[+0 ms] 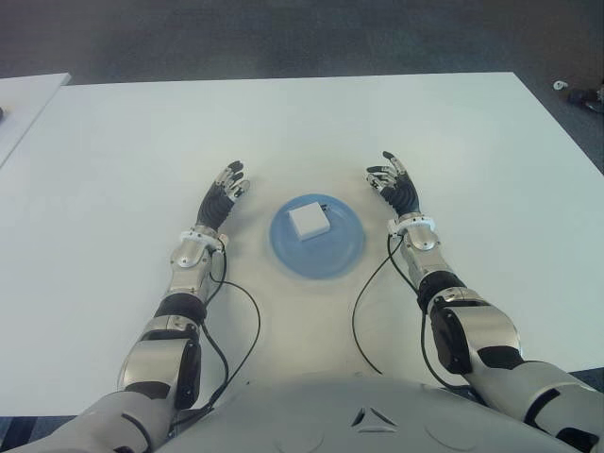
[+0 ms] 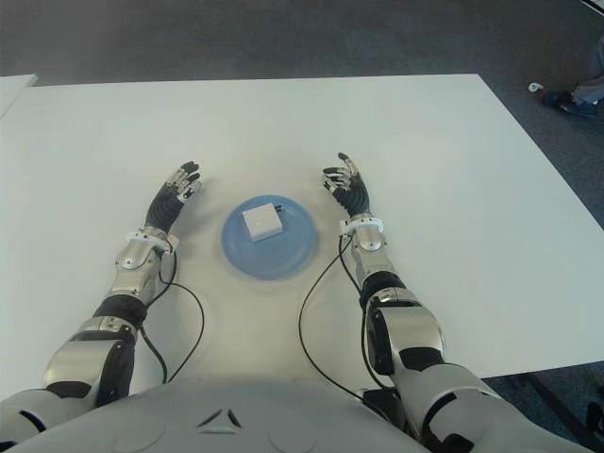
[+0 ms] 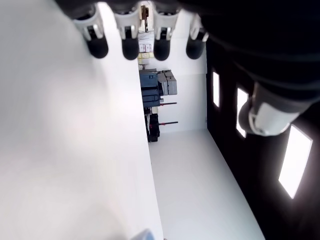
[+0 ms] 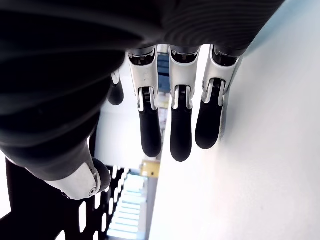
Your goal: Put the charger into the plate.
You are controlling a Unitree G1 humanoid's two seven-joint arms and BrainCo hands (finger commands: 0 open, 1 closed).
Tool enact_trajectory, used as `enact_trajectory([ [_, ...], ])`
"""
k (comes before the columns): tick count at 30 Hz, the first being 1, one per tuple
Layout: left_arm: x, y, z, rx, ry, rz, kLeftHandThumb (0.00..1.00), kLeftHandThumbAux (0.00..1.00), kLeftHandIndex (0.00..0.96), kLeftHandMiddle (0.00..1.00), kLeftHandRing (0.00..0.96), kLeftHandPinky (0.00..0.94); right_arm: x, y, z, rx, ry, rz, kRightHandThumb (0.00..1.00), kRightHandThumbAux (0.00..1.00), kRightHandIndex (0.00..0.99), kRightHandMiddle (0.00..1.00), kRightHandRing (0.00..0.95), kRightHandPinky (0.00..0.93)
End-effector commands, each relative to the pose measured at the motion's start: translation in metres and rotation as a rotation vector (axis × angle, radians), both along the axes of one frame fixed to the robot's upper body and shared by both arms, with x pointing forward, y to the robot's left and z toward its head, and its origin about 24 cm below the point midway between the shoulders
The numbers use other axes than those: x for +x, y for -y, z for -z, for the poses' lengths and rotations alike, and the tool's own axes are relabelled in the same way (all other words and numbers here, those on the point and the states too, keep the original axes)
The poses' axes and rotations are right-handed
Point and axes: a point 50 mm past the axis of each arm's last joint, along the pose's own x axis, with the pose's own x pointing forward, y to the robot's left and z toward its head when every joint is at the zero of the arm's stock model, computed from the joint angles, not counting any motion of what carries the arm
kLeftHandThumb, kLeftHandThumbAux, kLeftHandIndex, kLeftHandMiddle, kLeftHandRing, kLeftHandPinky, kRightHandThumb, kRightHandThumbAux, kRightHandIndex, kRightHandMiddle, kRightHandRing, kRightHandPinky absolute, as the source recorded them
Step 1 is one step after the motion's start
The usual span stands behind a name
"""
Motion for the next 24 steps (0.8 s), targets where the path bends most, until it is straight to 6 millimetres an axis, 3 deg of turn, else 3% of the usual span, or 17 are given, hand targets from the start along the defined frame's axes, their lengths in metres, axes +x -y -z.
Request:
enact_trajectory([
  [1,-0.0085,0.0034,0.0094,0.045,-0.037,0.029,0.0,0.456,0.0,0.0,0.0,0.0,-0.0247,0.0005,0.0355,0.003,-0.186,0.017,0.071,0.709,0.076,0.345,0.356,0.347],
  [24,-0.0129,0.0094,0.0145,0.063,-0.036,0.024,0.0,0.462,0.0,0.0,0.0,0.0,-0.0258,0.0026,0.0365,0.0,-0.193,0.014,0.071,0.687,0.071,0.339,0.35,0.344],
])
